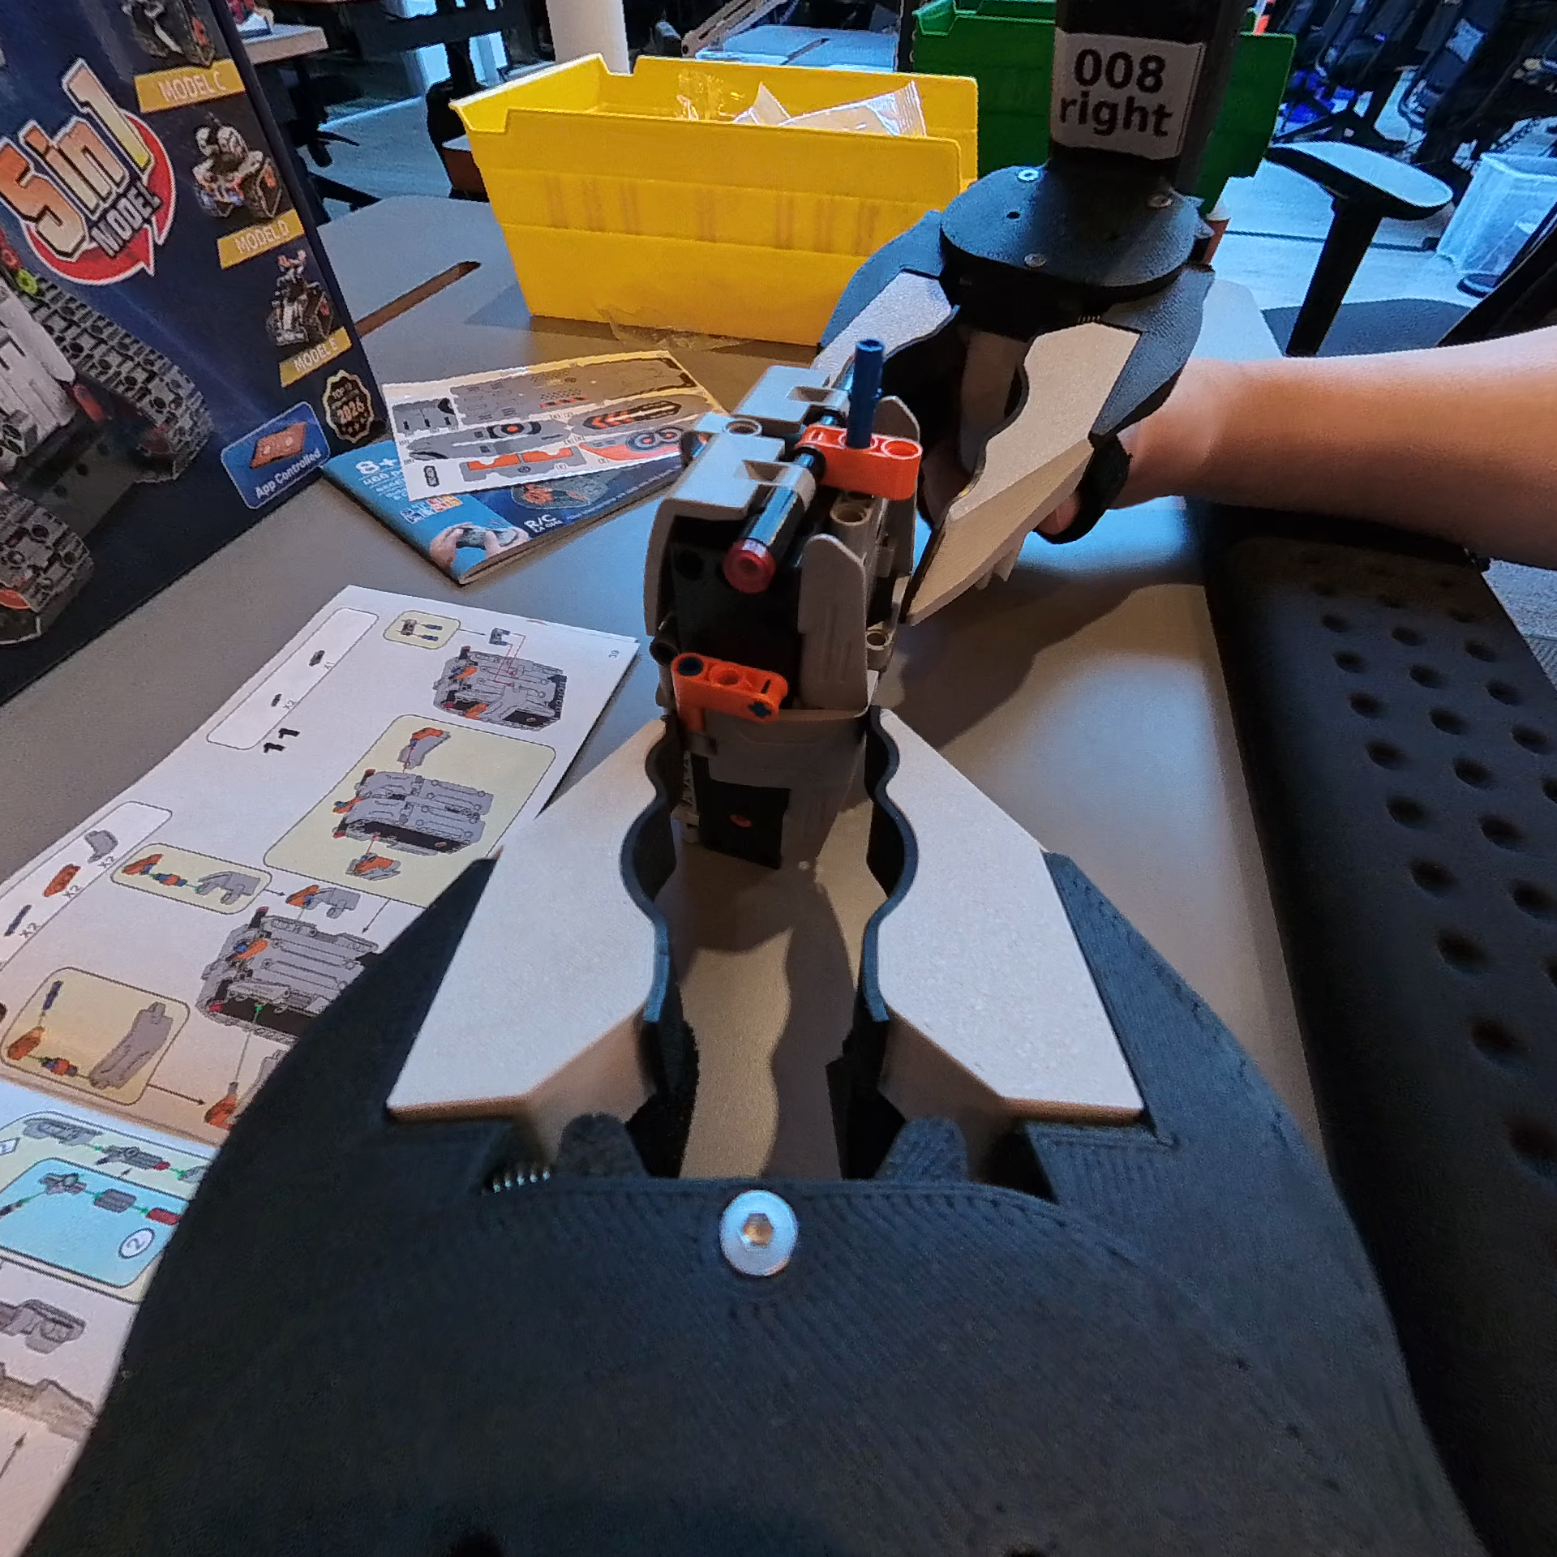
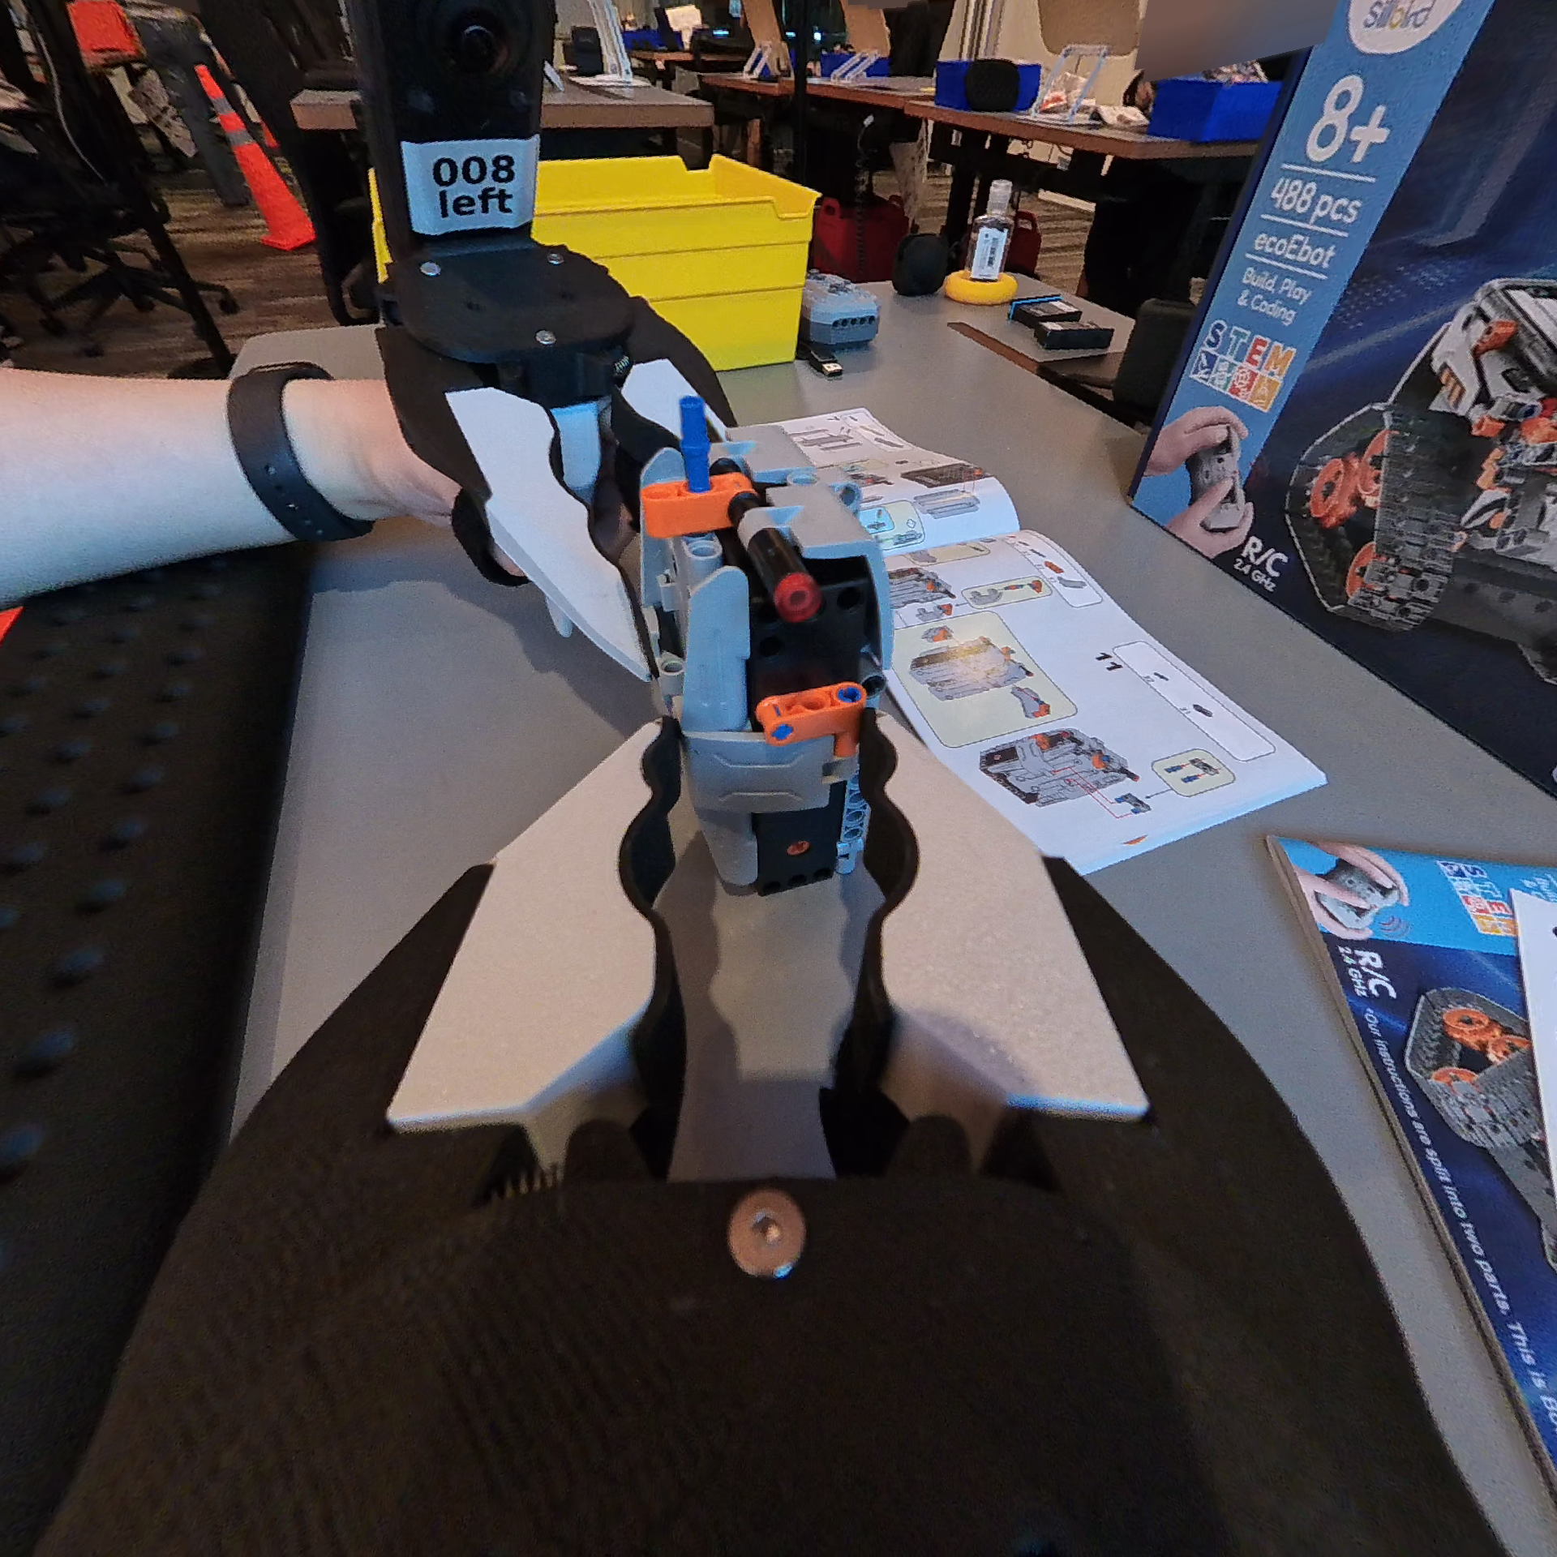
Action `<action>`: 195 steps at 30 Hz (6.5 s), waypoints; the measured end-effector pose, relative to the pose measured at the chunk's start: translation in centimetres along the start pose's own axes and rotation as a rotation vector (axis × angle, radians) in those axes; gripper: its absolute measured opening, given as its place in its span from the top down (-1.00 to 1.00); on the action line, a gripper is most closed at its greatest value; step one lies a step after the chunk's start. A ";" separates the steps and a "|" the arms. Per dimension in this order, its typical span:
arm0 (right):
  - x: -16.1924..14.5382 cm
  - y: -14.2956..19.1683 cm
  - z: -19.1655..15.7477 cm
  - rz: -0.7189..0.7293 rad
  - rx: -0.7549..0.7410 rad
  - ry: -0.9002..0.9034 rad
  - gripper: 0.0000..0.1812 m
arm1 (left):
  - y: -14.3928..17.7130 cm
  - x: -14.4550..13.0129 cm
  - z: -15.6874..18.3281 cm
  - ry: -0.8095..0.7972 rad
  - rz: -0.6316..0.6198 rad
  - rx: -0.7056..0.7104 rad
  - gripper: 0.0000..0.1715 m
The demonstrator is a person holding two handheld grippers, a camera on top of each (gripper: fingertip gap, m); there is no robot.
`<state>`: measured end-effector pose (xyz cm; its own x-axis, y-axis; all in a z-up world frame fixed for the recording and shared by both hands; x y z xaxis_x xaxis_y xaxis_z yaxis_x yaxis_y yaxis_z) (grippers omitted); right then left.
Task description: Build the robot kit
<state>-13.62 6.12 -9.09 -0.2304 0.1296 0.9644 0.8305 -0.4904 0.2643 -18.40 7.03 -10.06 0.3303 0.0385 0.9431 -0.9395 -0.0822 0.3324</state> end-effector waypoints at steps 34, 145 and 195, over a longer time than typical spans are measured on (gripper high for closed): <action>-0.3 0.0 -1.0 -0.037 0.040 0.199 0.54 | 0.5 -0.3 1.0 -0.176 -0.046 0.111 0.51; -0.8 -0.4 -3.5 -0.101 -0.013 -0.029 0.57 | 2.9 -0.7 2.0 -0.061 -0.129 0.071 0.72; 1.9 -2.6 -3.5 -0.002 0.398 0.000 0.05 | 1.9 0.6 2.4 0.013 -0.001 0.056 0.01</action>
<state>-17.99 4.62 -7.92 -0.2322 0.1305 0.9639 0.9617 -0.1179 0.2476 -19.73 4.54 -8.86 0.3298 0.0512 0.9427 -0.9325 -0.1381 0.3337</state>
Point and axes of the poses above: each gripper's, where its closed fingertips meet, y back along the fingers, x out of its top, z = x × y across the jaws, the point moved 1 cm from there along y, back along the fingers, and after that the axes turned 2 degrees about x, right-handed, at the moved point
